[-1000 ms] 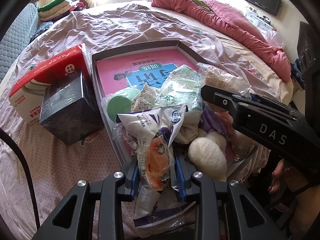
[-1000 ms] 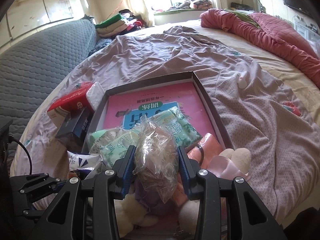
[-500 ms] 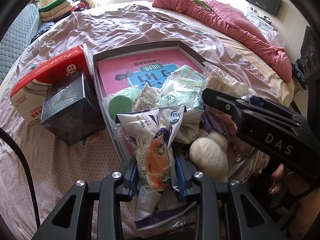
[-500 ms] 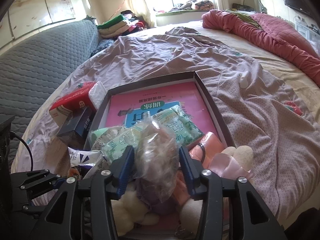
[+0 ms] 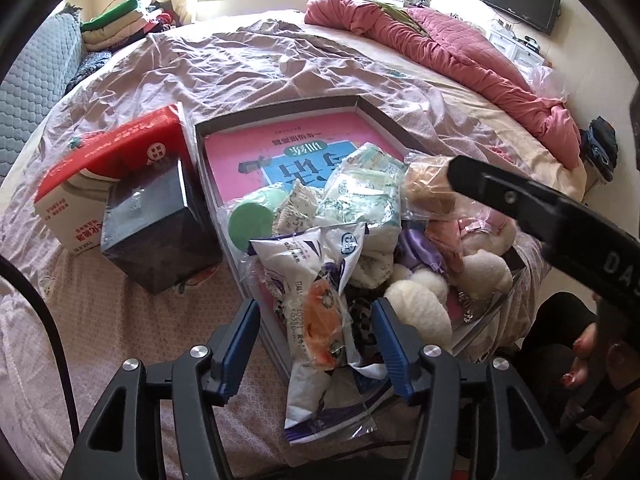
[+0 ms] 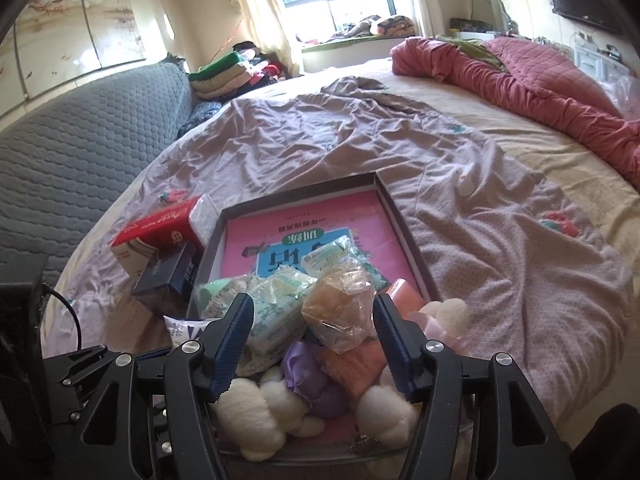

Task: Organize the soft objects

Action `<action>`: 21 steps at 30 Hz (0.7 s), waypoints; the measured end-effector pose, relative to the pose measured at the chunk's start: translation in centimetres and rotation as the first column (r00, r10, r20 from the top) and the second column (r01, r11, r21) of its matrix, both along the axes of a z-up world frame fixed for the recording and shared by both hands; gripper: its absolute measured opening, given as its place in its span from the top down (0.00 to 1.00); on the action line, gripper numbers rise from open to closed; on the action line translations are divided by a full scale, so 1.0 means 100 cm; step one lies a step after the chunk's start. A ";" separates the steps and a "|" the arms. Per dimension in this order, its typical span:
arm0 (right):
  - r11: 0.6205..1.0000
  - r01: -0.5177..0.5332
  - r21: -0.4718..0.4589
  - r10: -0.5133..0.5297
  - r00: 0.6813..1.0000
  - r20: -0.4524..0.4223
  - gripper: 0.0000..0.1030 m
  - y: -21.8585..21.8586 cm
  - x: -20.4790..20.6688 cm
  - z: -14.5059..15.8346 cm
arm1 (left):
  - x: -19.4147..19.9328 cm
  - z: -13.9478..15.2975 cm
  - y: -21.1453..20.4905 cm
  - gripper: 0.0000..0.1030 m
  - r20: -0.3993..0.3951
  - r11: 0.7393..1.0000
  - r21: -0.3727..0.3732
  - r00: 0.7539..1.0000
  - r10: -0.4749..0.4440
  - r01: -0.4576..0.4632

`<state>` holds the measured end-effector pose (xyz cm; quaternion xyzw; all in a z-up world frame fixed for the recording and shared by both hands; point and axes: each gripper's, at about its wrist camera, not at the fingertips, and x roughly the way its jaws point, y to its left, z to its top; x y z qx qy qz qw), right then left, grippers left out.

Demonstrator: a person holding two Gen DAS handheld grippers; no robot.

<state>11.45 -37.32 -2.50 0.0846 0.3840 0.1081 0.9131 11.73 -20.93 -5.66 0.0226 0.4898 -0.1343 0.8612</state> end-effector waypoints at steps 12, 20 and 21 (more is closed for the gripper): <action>0.999 -0.048 -0.022 0.049 0.995 0.084 0.25 0.024 -0.035 0.046 | -0.029 0.039 0.032 0.29 0.078 0.996 0.027 0.994 0.081 -0.083; 0.994 -0.075 -0.074 0.082 0.992 0.096 0.20 0.040 -0.063 0.058 | -0.045 0.059 0.055 0.19 0.105 0.987 0.041 0.983 0.149 -0.154; 0.994 -0.077 -0.077 0.084 0.992 0.094 0.19 0.040 -0.064 0.058 | -0.047 0.062 0.058 0.19 0.110 0.985 0.051 0.981 0.158 -0.164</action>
